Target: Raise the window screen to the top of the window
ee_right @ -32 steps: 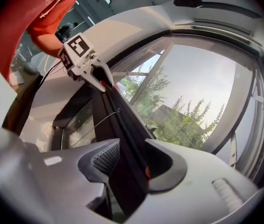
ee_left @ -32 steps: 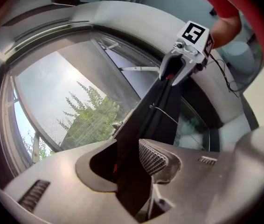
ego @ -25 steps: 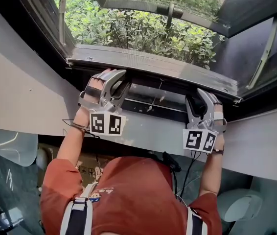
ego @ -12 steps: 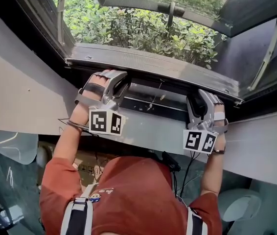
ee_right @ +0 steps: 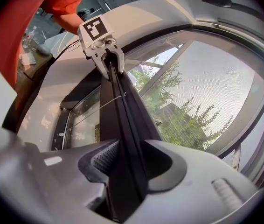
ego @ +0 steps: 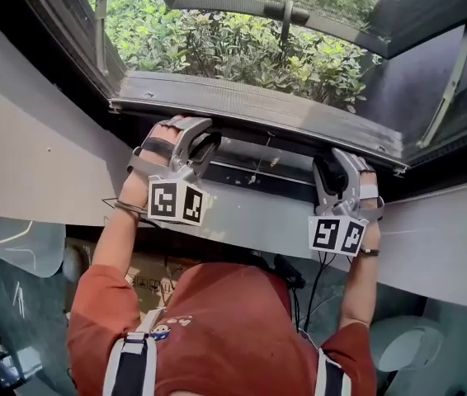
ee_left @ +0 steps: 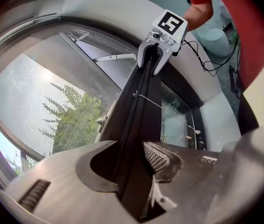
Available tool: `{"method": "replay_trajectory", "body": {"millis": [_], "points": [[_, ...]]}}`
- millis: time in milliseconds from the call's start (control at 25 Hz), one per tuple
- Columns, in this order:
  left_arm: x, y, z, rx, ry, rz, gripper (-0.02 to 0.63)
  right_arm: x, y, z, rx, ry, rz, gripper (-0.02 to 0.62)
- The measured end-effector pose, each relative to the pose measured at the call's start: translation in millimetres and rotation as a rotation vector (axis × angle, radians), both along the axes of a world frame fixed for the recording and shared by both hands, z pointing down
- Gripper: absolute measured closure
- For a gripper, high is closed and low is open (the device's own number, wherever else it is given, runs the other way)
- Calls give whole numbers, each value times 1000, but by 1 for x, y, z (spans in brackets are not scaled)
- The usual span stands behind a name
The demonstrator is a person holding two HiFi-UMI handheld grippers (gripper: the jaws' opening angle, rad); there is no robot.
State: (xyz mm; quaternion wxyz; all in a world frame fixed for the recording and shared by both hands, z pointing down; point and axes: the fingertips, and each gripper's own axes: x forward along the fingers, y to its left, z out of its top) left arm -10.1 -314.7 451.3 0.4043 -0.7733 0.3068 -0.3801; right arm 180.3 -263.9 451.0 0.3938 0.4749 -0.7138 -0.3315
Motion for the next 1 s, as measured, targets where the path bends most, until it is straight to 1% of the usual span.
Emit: {"method": "replay_trajectory", "body": {"millis": [120,400,480,600,800,920,1000], "points": [[0,1,-5,-1,-15,11,457,0,2,-5,-6,4,-16,422],[-1,0,-25,36,-8,15,459,-1,2,-26,-2,2,-23,423],[-1,0,-33,59,1,16,459,0,1,-34,22,1,-19,425],[0,-1,-45,93,14,17,469,3,0,-48,72,2,-10,466],[0,-3,-63,151,43,13,506,6,-2,-67,137,10,4,518],[-1,-5,-75,177,68,9,538,6,-3,-75,157,13,8,520],[-1,-5,-82,195,77,6,538,6,-3,-81,169,16,8,522]]}}
